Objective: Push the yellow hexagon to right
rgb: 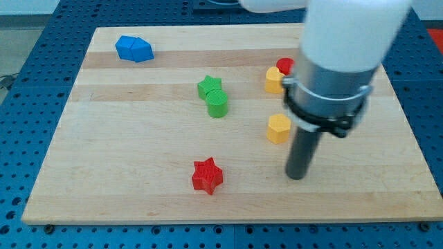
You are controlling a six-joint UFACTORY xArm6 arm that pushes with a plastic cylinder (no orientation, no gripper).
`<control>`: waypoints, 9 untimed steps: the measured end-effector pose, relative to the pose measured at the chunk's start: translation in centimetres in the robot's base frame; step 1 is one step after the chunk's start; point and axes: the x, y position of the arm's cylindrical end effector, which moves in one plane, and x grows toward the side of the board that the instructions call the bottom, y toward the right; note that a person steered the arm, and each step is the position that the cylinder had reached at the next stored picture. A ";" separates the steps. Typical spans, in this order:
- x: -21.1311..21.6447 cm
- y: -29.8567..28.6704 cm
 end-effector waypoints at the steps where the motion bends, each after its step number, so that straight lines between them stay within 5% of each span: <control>1: 0.0 -5.1; 4: -5.5 -3.8; 9: -14.9 10.3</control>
